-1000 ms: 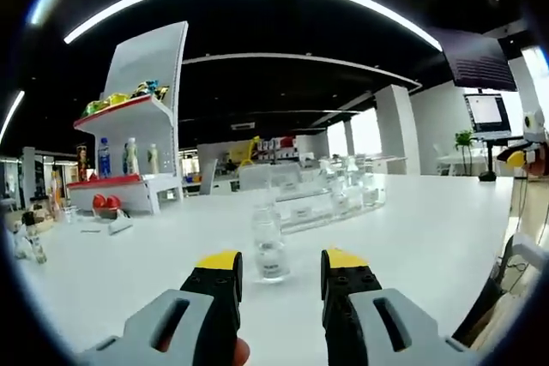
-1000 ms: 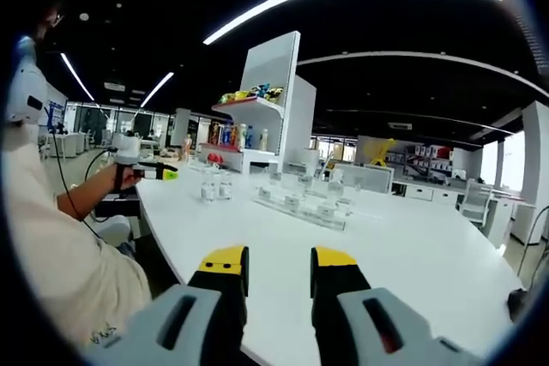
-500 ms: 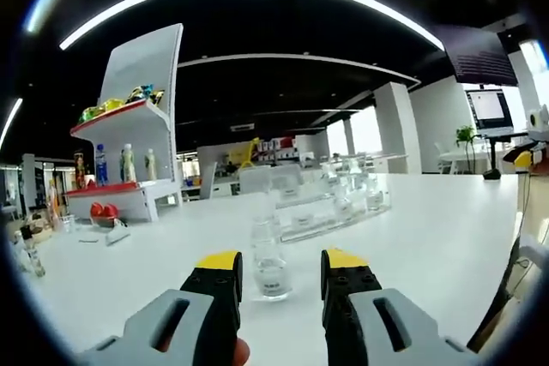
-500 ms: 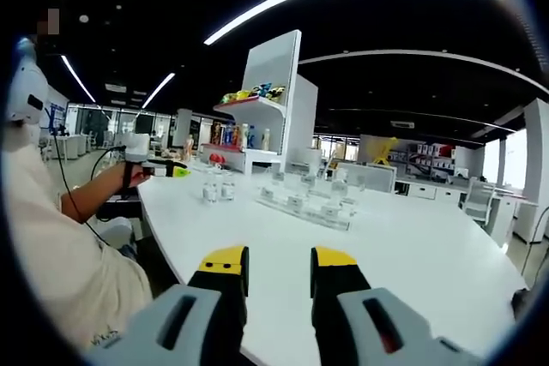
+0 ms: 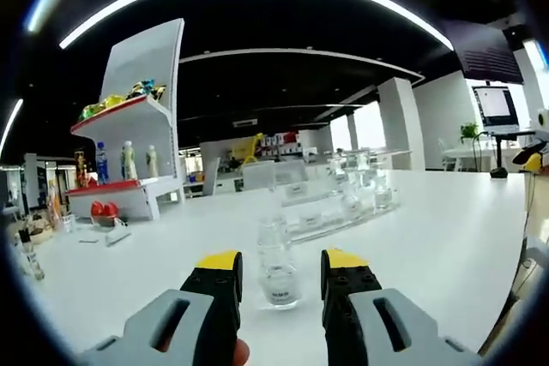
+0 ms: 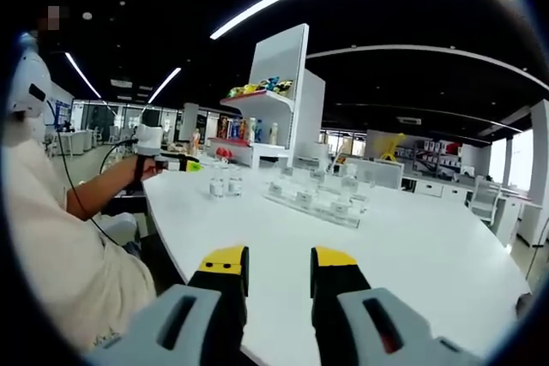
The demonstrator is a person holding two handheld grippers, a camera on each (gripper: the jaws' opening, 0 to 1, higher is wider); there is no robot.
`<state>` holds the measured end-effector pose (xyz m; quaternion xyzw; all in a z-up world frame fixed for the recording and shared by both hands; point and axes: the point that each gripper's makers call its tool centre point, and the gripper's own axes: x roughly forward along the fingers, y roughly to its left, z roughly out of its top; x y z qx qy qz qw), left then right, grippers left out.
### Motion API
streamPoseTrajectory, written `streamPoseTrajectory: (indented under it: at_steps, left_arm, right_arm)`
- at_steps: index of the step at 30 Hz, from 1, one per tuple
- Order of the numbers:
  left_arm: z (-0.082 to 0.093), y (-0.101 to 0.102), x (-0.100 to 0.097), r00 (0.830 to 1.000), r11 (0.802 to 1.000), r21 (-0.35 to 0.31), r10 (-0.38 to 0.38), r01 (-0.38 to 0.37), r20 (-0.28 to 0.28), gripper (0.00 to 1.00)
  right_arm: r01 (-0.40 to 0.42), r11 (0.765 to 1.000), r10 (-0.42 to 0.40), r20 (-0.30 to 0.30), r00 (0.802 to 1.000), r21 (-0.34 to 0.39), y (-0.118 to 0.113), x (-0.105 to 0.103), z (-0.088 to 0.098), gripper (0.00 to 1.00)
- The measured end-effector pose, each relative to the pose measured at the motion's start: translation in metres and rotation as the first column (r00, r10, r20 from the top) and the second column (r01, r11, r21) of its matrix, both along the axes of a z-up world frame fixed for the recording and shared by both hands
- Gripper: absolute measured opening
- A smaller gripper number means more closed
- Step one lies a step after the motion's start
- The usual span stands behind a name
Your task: Identify the label on the chemical reagent bottle, grasp the chemical reagent bottle, and place it in the designated position on the reagent rack
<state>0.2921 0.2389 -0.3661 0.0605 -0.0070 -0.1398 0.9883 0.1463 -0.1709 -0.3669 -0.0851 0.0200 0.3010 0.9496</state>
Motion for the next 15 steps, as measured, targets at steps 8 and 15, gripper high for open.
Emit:
streamPoseTrajectory:
  at_steps: [8, 15]
  left_arm:
    - [-0.003, -0.002, 0.018, 1.000, 1.000, 0.012, 0.011, -0.011, -0.018, 0.38]
    - [-0.016, -0.007, 0.037, 0.999, 1.000, 0.021, 0.024, -0.023, -0.036, 0.38]
  right_arm:
    - [-0.007, 1.000, 0.006, -0.011, 1.000, -0.011, 0.007, -0.001, -0.001, 0.29]
    - [-0.002, 1.000, 0.002, -0.011, 1.000, -0.008, 0.007, -0.002, 0.000, 0.28]
